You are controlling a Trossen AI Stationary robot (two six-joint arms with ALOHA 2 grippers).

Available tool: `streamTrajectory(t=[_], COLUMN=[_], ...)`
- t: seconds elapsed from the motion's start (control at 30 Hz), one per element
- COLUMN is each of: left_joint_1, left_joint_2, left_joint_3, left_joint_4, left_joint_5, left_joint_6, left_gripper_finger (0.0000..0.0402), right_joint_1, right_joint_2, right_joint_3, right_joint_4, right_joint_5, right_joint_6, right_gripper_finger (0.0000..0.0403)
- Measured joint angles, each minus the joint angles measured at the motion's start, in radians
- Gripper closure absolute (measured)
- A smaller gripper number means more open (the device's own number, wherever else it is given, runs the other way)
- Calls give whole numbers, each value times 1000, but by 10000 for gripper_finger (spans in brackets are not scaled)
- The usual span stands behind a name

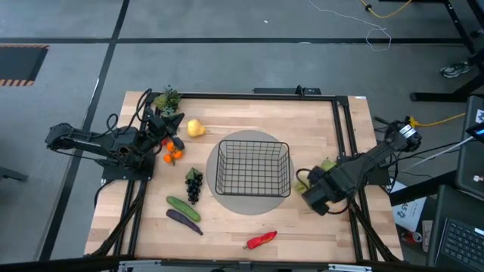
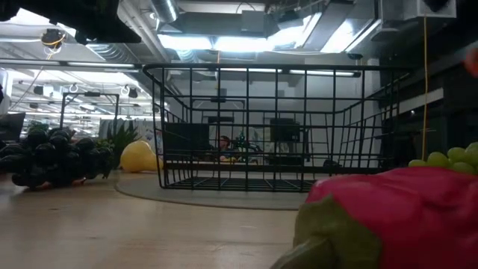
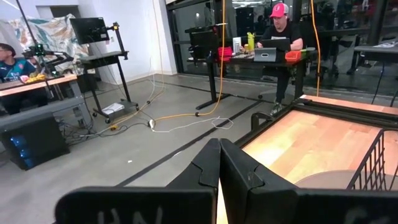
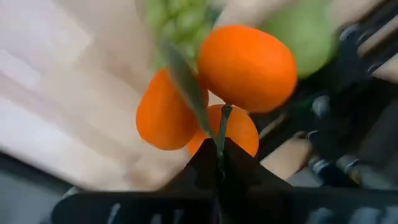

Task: Build produce basket
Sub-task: Put the bottom tangerines into the black wire basket

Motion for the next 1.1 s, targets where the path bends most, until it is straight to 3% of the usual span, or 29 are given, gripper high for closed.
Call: streamTrajectory(t=[0.23,0.5,0.57,0.67,0.87,1.0,1.1], left_joint_1=[0,0,0,0,0,0,0], left_joint_2=[0,0,0,0,0,0,0], left_joint_3=[0,0,0,0,0,0,0], left_joint_4=[-8,-18,-18,-18,-18,-18,-18], left_joint_5=[1,0,0,0,0,0,0], left_joint_6=[1,0,-1,-1,-2,-10,-10], left_gripper_finger=[401,401,401,401,401,401,401], right_joint_1=[8,-26,-41,-62,-102,-169,-228], right_joint_2=[-41,-46,-46,-46,-46,-53,-57], right_joint_3=[2,-4,-4,-4,-5,-1,0], right_joint_4=[14,11,27,44,98,202,308], right_joint_5=[513,1255,1362,1376,1227,1037,930], right_joint_6=[-90,-140,-143,-187,-269,-292,-420], right_gripper_finger=[401,401,401,401,401,401,401])
